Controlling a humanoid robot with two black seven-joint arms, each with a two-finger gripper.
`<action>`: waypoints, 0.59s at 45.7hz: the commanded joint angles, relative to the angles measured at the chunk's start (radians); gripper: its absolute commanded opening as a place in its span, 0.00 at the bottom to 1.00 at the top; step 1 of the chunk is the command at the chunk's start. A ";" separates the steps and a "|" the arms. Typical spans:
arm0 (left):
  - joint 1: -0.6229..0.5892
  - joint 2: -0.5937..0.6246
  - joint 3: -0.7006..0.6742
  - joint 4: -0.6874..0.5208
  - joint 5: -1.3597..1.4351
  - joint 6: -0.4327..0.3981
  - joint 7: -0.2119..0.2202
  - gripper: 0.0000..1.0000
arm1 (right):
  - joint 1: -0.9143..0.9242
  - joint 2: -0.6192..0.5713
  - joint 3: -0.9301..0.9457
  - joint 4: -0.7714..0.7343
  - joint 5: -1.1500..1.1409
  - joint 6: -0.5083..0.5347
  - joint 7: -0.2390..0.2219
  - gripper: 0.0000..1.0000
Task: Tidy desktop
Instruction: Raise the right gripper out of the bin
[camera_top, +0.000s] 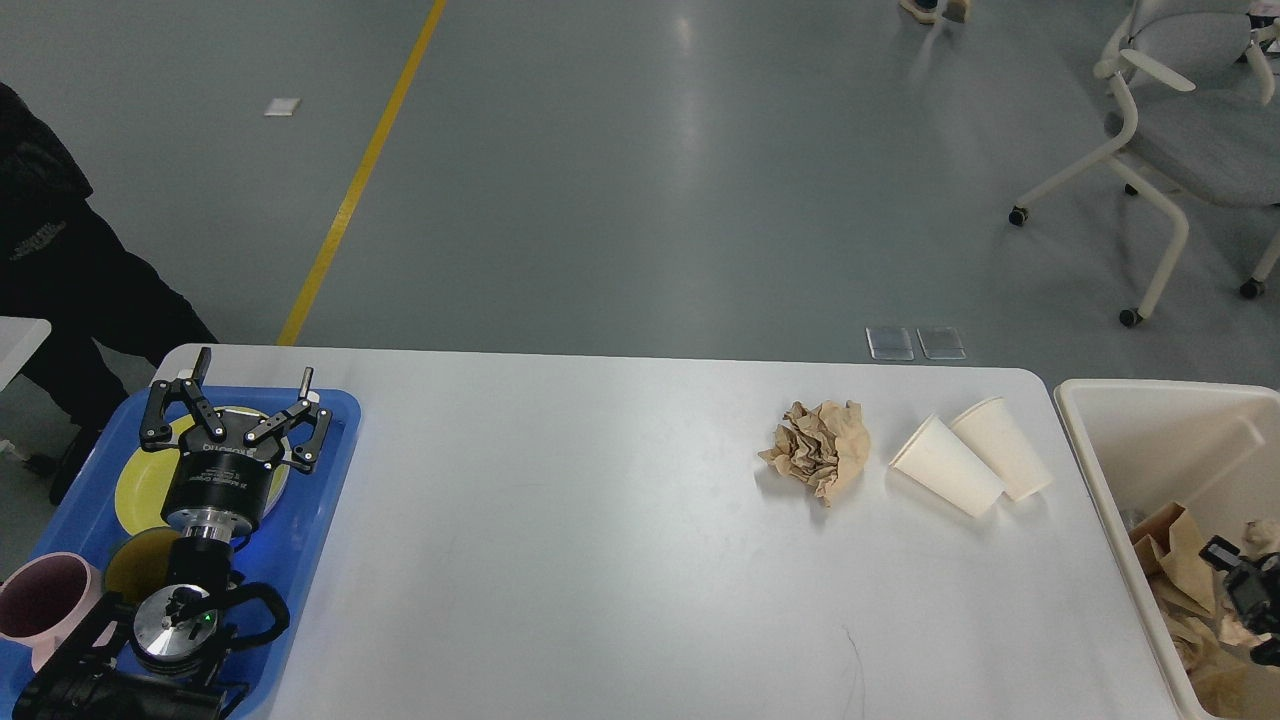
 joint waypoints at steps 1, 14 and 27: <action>0.000 0.001 0.000 0.000 0.000 -0.001 0.000 0.96 | -0.022 0.017 0.004 -0.012 0.000 -0.027 -0.002 0.00; 0.000 -0.001 0.000 0.000 0.000 -0.001 0.000 0.96 | -0.047 0.033 0.000 -0.012 0.000 -0.116 -0.002 1.00; 0.000 -0.001 0.000 0.000 0.000 -0.001 0.000 0.96 | -0.053 0.032 -0.002 -0.014 0.000 -0.127 0.006 1.00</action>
